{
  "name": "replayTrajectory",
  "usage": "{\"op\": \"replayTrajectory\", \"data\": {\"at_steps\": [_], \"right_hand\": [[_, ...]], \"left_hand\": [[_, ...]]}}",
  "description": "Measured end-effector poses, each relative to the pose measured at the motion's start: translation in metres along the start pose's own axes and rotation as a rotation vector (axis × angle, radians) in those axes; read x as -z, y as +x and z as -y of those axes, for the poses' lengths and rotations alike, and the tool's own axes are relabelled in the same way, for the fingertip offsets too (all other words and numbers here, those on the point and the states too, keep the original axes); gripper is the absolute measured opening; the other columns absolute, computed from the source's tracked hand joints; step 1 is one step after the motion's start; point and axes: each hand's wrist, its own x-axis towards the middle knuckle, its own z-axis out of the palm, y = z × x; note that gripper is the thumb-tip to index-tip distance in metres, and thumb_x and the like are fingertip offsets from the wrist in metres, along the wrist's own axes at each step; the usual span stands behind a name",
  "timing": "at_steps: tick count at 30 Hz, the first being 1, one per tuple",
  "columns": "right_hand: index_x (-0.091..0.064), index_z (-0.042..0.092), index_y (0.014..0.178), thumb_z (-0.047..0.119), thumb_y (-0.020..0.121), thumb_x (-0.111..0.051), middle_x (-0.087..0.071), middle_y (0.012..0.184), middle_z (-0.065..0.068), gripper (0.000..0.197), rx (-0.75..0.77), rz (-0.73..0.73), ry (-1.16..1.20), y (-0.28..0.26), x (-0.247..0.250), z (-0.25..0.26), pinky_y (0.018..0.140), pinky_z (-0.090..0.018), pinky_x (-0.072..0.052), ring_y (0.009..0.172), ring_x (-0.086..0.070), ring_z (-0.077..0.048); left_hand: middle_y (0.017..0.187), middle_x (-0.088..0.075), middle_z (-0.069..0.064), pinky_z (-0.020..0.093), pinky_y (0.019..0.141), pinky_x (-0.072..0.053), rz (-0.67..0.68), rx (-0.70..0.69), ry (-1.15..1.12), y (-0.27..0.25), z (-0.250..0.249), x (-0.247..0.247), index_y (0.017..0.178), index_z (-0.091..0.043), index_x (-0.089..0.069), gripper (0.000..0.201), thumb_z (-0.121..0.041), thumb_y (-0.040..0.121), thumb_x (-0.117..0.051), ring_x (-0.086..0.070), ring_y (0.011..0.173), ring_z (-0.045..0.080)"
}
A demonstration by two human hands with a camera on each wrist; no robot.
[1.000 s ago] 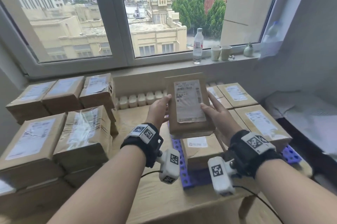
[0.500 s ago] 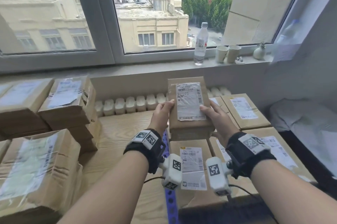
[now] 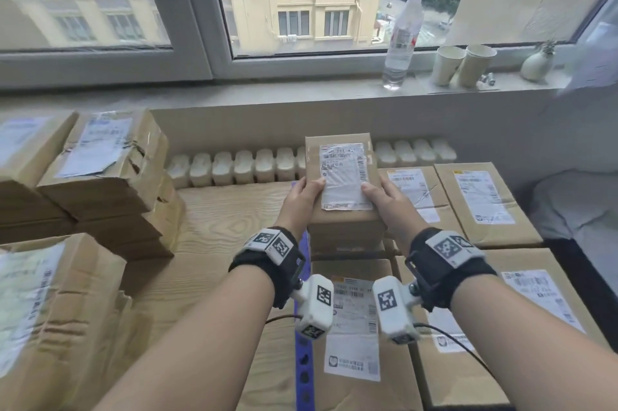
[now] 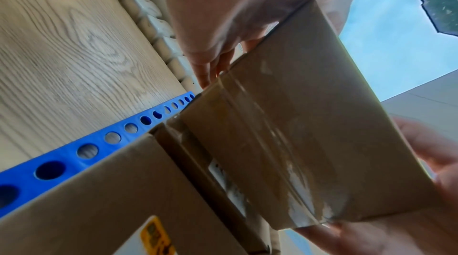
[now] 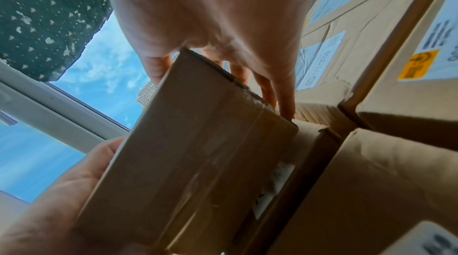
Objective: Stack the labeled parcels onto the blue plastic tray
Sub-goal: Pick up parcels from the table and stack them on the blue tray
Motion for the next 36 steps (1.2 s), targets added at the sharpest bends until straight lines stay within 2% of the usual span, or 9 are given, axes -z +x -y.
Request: {"op": "replayTrajectory", "data": {"at_steps": [1, 5, 10, 12, 16, 20, 28, 32, 36], "right_hand": [[-0.039, 0.027, 0.147, 0.049, 0.083, -0.061, -0.058, 0.134, -0.006, 0.071, -0.006, 0.007, -0.019, 0.002, 0.000, -0.001, 0.097, -0.044, -0.052, 0.113, -0.062, -0.024], [-0.049, 0.025, 0.136, 0.036, 0.096, -0.055, -0.064, 0.117, -0.003, 0.042, 0.003, 0.032, -0.055, 0.005, 0.002, -0.002, 0.072, -0.032, -0.053, 0.096, -0.066, -0.019], [-0.040, 0.032, 0.130, 0.032, 0.098, -0.052, -0.050, 0.092, 0.016, 0.034, 0.001, 0.003, -0.056, 0.000, 0.009, 0.003, 0.065, -0.027, -0.046, 0.081, -0.056, -0.006], [-0.048, 0.023, 0.126, 0.032, 0.097, -0.052, -0.054, 0.095, 0.016, 0.031, -0.002, 0.005, -0.063, 0.000, 0.012, 0.003, 0.061, -0.026, -0.044, 0.081, -0.058, -0.008], [-0.040, 0.032, 0.117, 0.030, 0.098, -0.052, -0.049, 0.092, 0.021, 0.023, 0.012, -0.014, -0.088, -0.001, 0.014, 0.001, 0.069, -0.026, -0.045, 0.081, -0.053, -0.001], [-0.054, 0.029, 0.118, 0.035, 0.095, -0.053, -0.065, 0.116, 0.003, 0.023, 0.024, -0.023, -0.125, 0.000, 0.009, 0.000, 0.082, -0.033, -0.048, 0.098, -0.063, -0.016], [-0.053, 0.029, 0.117, 0.034, 0.097, -0.053, -0.063, 0.107, 0.007, 0.021, 0.045, -0.040, -0.164, -0.001, 0.006, -0.001, 0.087, -0.033, -0.049, 0.095, -0.062, -0.012], [-0.050, 0.019, 0.134, 0.050, 0.094, -0.052, -0.060, 0.123, 0.001, 0.050, 0.035, -0.095, -0.270, -0.007, 0.003, 0.002, 0.095, -0.038, -0.048, 0.107, -0.060, -0.020], [-0.030, 0.015, 0.150, 0.056, 0.094, -0.049, -0.044, 0.148, -0.004, 0.072, 0.033, -0.170, -0.517, -0.023, 0.006, 0.009, 0.107, -0.041, -0.038, 0.131, -0.047, -0.027]], "left_hand": [[0.117, -0.070, 0.012, 0.035, 0.089, -0.052, -0.011, 0.012, 0.011, 0.001, 0.002, 0.001, 0.125, -0.011, -0.061, 0.037, -0.033, 0.096, -0.053, -0.067, 0.107, 0.029], [0.117, -0.070, 0.014, 0.039, 0.096, -0.050, -0.021, 0.042, -0.010, 0.005, 0.004, 0.000, 0.123, -0.008, -0.063, 0.035, -0.028, 0.096, -0.054, -0.065, 0.111, 0.031], [0.120, -0.068, 0.016, 0.042, 0.105, -0.046, -0.010, 0.039, 0.023, 0.007, 0.004, -0.007, 0.118, -0.007, -0.063, 0.028, -0.025, 0.097, -0.055, -0.063, 0.115, 0.031], [0.119, -0.068, 0.014, 0.042, 0.105, -0.046, 0.002, 0.039, 0.046, 0.007, 0.003, -0.010, 0.114, -0.014, -0.062, 0.023, -0.027, 0.096, -0.057, -0.063, 0.114, 0.030], [0.117, -0.069, 0.011, 0.043, 0.104, -0.047, -0.001, 0.043, 0.046, 0.007, 0.004, -0.011, 0.115, -0.016, -0.061, 0.025, -0.029, 0.094, -0.058, -0.064, 0.111, 0.028], [0.118, -0.068, 0.009, 0.040, 0.105, -0.047, -0.004, 0.052, 0.050, 0.006, 0.003, -0.011, 0.120, -0.014, -0.060, 0.031, -0.031, 0.095, -0.058, -0.064, 0.112, 0.026], [0.126, -0.065, 0.012, 0.040, 0.107, -0.045, 0.009, 0.060, 0.014, 0.005, 0.004, -0.011, 0.134, -0.005, -0.054, 0.045, -0.028, 0.096, -0.058, -0.063, 0.116, 0.026], [0.119, -0.068, 0.006, 0.040, 0.099, -0.051, 0.020, 0.071, 0.093, 0.005, 0.002, -0.007, 0.131, -0.009, -0.055, 0.051, -0.042, 0.092, -0.061, -0.066, 0.106, 0.023], [0.121, -0.057, -0.004, 0.041, 0.103, -0.044, 0.013, 0.030, 0.270, -0.006, -0.007, 0.001, 0.133, -0.014, -0.048, 0.061, -0.058, 0.091, -0.052, -0.056, 0.109, 0.017]]}}
